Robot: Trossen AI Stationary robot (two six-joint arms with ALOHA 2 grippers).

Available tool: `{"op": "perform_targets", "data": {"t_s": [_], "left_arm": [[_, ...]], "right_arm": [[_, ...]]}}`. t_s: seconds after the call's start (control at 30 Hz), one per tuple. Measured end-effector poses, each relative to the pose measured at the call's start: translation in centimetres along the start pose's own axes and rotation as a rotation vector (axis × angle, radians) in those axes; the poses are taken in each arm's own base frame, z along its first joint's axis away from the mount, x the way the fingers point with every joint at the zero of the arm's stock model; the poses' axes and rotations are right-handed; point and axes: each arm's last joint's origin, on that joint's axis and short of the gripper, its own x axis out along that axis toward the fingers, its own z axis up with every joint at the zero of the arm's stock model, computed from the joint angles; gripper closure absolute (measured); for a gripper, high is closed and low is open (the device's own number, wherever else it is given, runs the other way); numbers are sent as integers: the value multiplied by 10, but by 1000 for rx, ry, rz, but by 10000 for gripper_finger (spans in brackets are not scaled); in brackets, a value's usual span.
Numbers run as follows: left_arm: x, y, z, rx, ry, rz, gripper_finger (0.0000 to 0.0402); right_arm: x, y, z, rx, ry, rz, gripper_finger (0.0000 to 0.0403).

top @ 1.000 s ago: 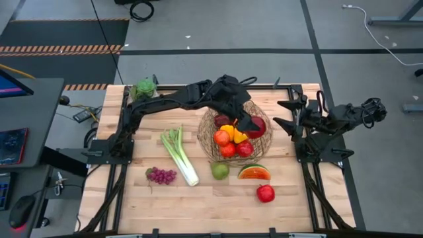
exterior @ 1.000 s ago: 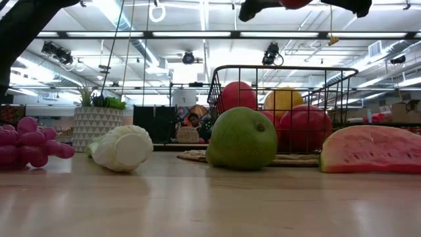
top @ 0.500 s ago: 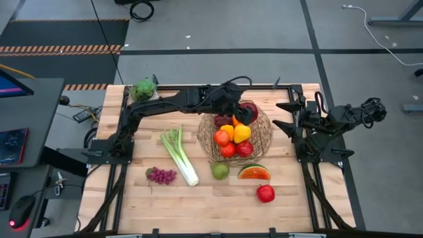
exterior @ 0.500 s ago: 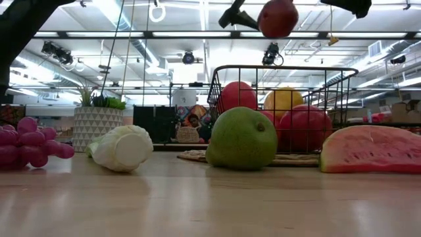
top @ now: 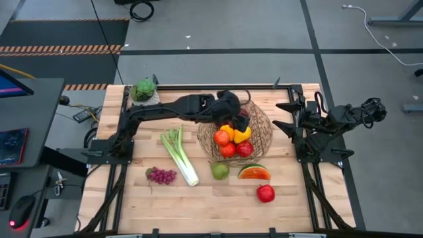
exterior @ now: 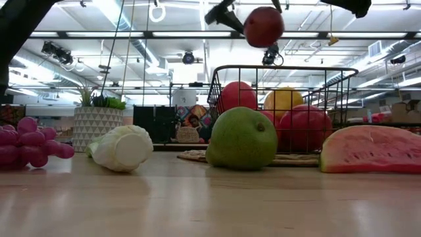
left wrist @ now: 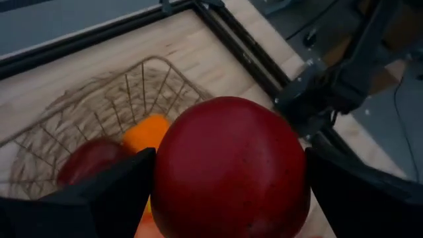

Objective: Build produce basket
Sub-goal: Put the red pomegranate into the brown wire basket

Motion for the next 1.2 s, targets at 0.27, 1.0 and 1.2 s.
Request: {"op": "perform_targets", "data": {"t_s": [0.27,1.0,1.2], "left_arm": [[-45,4,-8,-49,-105,199,19],[-79,-16,-26,-35,-201,170,19],[-72,-9,-18,-12,-186,187,19]], "right_arm": [[0,0,0,-3,4,3,16],[0,1,1,16,-4,5,16],[0,2,0,39,11,58,16]]}}
